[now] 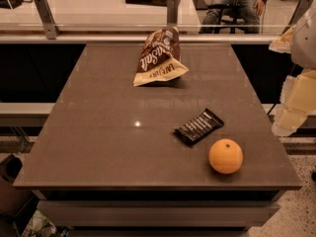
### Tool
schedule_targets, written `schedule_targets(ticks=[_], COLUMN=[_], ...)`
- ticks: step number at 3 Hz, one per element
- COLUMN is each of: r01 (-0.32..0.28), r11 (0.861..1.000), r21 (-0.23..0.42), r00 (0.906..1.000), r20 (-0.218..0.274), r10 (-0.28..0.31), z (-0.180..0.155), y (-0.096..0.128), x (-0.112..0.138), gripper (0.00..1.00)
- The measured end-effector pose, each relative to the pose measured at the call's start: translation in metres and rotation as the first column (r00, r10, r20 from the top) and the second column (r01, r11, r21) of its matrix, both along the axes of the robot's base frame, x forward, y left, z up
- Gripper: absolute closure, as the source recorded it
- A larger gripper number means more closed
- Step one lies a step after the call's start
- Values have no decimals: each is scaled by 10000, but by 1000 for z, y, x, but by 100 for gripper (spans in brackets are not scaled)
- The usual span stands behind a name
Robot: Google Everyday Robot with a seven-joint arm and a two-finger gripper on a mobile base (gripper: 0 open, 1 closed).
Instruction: Move orange near brown chip bag
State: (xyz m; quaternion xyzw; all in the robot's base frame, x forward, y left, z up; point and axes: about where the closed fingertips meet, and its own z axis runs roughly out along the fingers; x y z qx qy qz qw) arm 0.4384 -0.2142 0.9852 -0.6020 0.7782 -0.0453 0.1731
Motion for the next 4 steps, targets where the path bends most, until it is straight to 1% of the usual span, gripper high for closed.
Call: schedule_targets(ticks=[1, 2, 3, 4], r01=[-1, -212, -523, -725], r11=[10000, 9990, 9907, 9733], r21=[1, 404, 1259, 2179], r00=[10000, 9998, 9982, 9948], r20=[0, -37, -240, -545], r10=[1, 213, 557, 863], z=[0, -3, -21, -45], y=[0, 1, 2, 10], x=[0, 1, 4, 3], gripper=[0, 0, 0, 0])
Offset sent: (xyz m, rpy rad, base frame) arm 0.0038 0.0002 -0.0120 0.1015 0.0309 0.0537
